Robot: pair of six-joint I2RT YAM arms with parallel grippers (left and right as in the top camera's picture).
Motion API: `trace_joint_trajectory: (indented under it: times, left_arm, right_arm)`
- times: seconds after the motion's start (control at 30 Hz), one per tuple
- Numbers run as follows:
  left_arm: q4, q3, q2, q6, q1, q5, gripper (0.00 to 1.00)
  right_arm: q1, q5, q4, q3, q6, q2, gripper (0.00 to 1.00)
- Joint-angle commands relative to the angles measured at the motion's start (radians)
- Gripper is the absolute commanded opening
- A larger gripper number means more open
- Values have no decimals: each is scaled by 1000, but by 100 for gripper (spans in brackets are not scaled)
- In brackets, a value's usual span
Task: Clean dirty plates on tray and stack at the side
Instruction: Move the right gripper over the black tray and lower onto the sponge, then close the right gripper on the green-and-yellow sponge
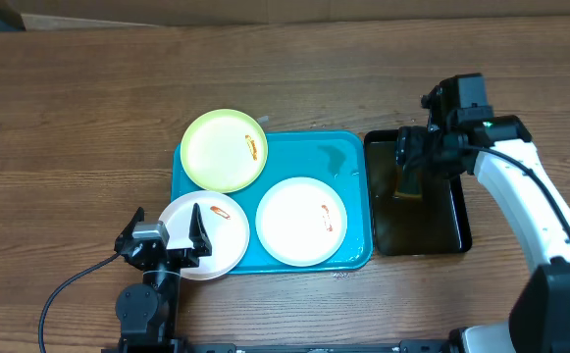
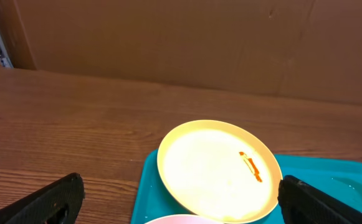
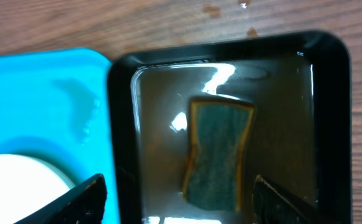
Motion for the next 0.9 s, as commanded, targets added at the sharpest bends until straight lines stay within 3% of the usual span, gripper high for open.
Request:
trace_joint_trajectory:
  times: [0.0,0.33,0.4,0.43,0.47,0.5,0.53,0.57,0.6,0.87]
  left_arm:
    - [1,-3,-7,16,-6,2,100]
    - [1,-3,-7,16,-6,2,100]
    - [1,-3,-7,16,-6,2,100]
    - [1,-3,-7,16,-6,2,100]
    - [1,-3,-7,16,-6,2,100]
    - [1,-3,-7,16,-6,2,100]
    - [1,-3,-7,16,-6,2,100]
    - [1,-3,-7,16,-6,2,100]
    - [1,-3,-7,16,-6,2,100]
    - [1,-3,-7,16,-6,2,100]
  right_arm:
    - [6,71,17,12,-4,41,75]
    - [6,101,60,-28,0,175,73]
    - [6,101,61,-28,0,181,55]
    - [6,101,61,-28,0,181,32]
    - [6,101,61,-28,0,181,18]
    - [6,101,61,-28,0,181,14]
    - [6,102,61,-28,0,181,16]
    - [6,102,60,-28,0,181,36]
    - [6,101,60,-28,0,181,42]
    - [6,102,61,-28,0,181,47]
